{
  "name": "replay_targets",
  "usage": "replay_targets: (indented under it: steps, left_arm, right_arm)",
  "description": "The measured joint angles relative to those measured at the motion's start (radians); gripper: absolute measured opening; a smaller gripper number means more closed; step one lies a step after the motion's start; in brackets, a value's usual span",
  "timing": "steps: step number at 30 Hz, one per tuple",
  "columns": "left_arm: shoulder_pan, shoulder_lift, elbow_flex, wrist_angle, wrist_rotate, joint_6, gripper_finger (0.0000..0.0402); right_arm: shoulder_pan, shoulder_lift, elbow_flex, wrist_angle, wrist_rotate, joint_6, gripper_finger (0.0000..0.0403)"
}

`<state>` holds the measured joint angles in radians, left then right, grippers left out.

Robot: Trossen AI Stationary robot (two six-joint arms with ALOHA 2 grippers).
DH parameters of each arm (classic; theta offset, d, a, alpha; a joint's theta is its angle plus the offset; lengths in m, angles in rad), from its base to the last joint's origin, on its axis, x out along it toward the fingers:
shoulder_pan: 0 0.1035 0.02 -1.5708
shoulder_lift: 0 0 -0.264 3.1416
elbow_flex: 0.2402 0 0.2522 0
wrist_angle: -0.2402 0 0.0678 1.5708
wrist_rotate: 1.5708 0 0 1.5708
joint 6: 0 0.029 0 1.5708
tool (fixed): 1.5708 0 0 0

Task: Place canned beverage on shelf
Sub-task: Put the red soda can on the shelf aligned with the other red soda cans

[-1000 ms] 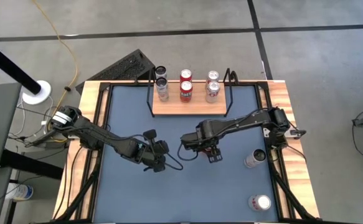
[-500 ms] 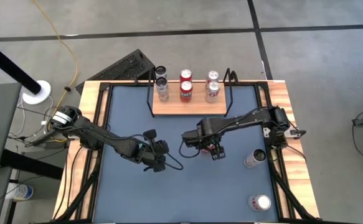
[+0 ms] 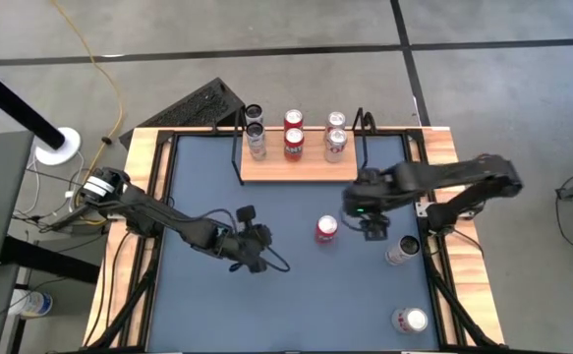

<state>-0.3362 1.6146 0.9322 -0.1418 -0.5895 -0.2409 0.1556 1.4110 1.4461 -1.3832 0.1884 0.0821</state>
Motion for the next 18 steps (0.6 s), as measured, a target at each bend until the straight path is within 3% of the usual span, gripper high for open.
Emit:
replay_targets:
  steps: [2,6,14,18]
  left_arm:
    - [0.003,0.000,-0.043,0.199,0.029,0.104,0.0000]
    - [0.028,-0.022,-0.116,0.503,0.192,0.311,0.0000]
    - [0.170,-0.206,-0.276,0.718,0.507,0.311,0.0000]
    - [0.162,-0.286,-0.446,0.955,0.494,0.308,0.0000]
  right_arm:
    - [0.010,-0.093,-0.103,0.084,-0.002,-0.018,0.0336]
    - [0.021,-0.284,-0.297,0.258,-0.003,-0.054,0.0336]
    - [0.022,-0.525,-0.569,0.635,-0.008,-0.034,0.0336]
    - [0.021,-0.585,-0.702,0.825,0.036,-0.080,0.0336]
